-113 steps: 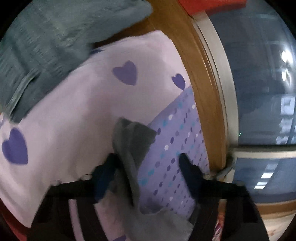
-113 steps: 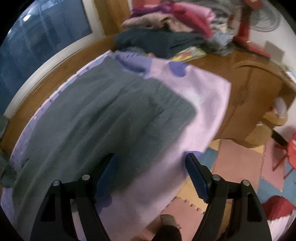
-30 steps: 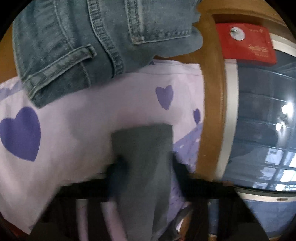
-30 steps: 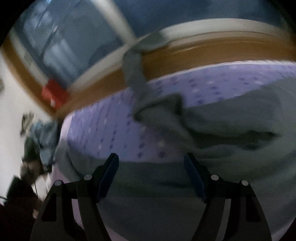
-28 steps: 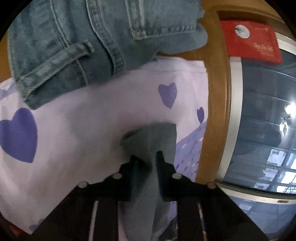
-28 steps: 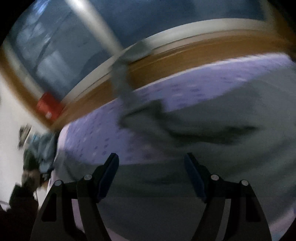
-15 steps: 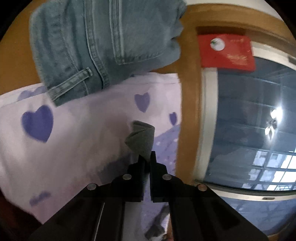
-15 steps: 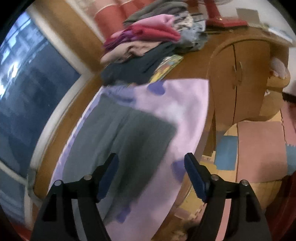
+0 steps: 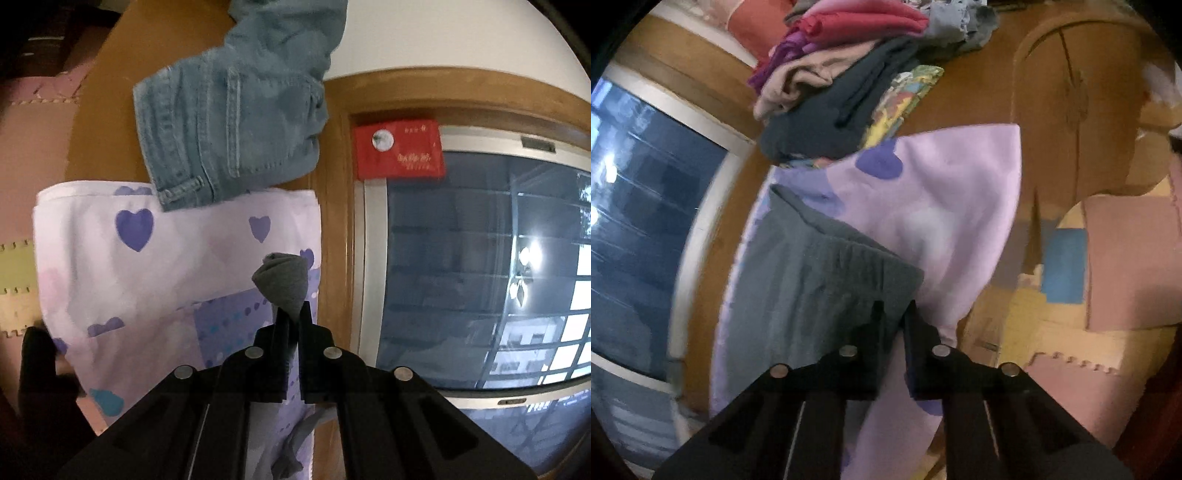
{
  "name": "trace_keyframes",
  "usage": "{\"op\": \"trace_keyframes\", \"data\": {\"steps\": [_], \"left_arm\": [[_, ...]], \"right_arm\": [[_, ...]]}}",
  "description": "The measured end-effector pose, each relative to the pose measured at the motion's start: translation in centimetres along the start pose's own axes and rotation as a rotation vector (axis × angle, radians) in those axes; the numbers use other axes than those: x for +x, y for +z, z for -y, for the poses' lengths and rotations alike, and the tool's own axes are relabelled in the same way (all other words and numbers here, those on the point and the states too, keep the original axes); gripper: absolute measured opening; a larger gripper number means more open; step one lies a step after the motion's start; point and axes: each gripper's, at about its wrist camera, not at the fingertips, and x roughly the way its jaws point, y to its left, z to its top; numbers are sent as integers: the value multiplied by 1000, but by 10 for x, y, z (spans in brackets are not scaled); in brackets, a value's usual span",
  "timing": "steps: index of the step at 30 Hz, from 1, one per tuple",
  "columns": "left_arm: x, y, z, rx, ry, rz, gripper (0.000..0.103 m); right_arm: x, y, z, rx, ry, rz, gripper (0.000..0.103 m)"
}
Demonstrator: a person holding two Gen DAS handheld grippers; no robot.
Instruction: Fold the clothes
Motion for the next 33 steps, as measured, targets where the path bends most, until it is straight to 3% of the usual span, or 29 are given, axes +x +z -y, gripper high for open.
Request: {"op": "trace_keyframes", "data": {"steps": [10,15,24,33], "left_arm": [[-23,-5,-14,-49,4,59,2],[-36,-11,-46,-102,62,68,2],[-23,-3,-95,-152,114,83,2],[-12,-3,-129,-174,149,74,2]], "right_arm": [[-18,34,-23,-120,52,33,5],[-11,46,-3,-48,25,-9,5],[7,33,15,-98,-65,-46,5],[8,30,19,-129,-78,-50,5]]}}
